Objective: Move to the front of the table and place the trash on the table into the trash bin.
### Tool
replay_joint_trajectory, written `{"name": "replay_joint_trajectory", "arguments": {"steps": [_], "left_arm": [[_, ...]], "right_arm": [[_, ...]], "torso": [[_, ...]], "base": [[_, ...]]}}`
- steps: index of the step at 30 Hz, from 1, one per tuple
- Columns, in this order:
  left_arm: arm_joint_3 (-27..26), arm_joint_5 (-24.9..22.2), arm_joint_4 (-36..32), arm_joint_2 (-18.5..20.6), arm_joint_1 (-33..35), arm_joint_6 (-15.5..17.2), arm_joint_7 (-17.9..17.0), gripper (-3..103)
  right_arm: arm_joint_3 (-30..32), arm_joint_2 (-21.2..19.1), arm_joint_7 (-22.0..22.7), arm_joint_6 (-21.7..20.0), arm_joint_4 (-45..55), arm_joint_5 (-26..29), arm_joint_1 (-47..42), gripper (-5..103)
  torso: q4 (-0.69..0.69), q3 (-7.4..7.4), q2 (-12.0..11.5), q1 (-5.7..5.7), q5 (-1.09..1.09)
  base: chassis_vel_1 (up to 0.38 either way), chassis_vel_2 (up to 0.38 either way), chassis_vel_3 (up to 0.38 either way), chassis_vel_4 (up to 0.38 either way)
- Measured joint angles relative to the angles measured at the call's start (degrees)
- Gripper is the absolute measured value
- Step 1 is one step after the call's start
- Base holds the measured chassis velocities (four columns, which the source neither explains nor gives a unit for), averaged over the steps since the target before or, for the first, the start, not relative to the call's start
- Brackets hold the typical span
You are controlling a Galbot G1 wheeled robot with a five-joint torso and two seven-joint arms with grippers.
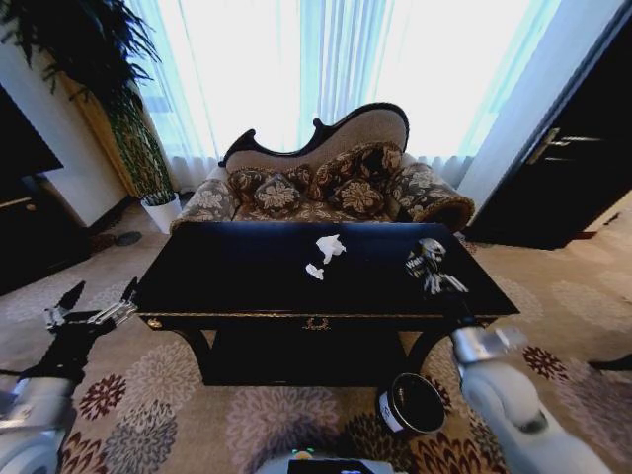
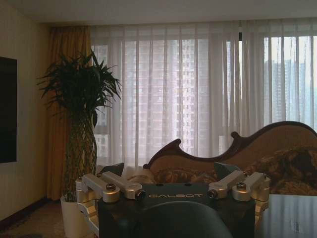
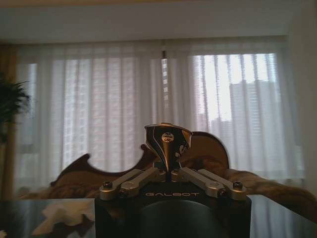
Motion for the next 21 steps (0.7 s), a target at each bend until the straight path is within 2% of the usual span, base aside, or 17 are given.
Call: {"name": "replay_joint_trajectory", "arguments": {"steps": [3, 4, 13, 18, 19, 21], "left_arm": [[0.0, 0.0, 0.0, 0.0, 0.0, 0.0, 0.0, 100], [0.0, 0.0, 0.0, 0.0, 0.0, 0.0, 0.0, 100], [0.0, 0.0, 0.0, 0.0, 0.0, 0.0, 0.0, 100], [0.0, 0.0, 0.0, 0.0, 0.0, 0.0, 0.0, 100], [0.0, 0.0, 0.0, 0.0, 0.0, 0.0, 0.0, 100], [0.0, 0.0, 0.0, 0.0, 0.0, 0.0, 0.0, 100]], "right_arm": [[2.3, 3.7, -1.4, 3.3, -1.2, -0.7, -2.8, 0], [2.3, 3.7, -1.4, 3.3, -1.2, -0.7, -2.8, 0], [4.5, 10.3, -3.8, 12.3, -10.2, -2.1, -5.3, 0], [3.6, 12.2, -4.3, 15.4, -15.9, -2.2, -5.0, 0], [3.5, 12.5, -4.5, 15.9, -17.3, -2.2, -4.7, 0], [3.6, 12.5, -4.5, 16.3, -18.5, -2.2, -4.3, 0]], "torso": [[-0.01, 0.00, 0.0, 0.00, 0.00], [-0.01, 0.00, 0.0, 0.00, 0.00], [0.00, 0.01, 0.0, 0.00, 0.00], [-0.02, 0.00, 0.0, 0.00, -0.04], [-0.04, 0.01, 0.0, 0.00, 0.03], [-0.02, 0.00, 0.0, 0.00, 0.01]], "base": [[0.000, 0.000, 0.000, 0.000], [0.000, 0.000, 0.000, 0.000], [0.000, 0.000, 0.000, 0.000], [0.000, 0.000, 0.000, 0.000], [0.000, 0.000, 0.000, 0.000], [0.000, 0.000, 0.000, 0.000]]}}
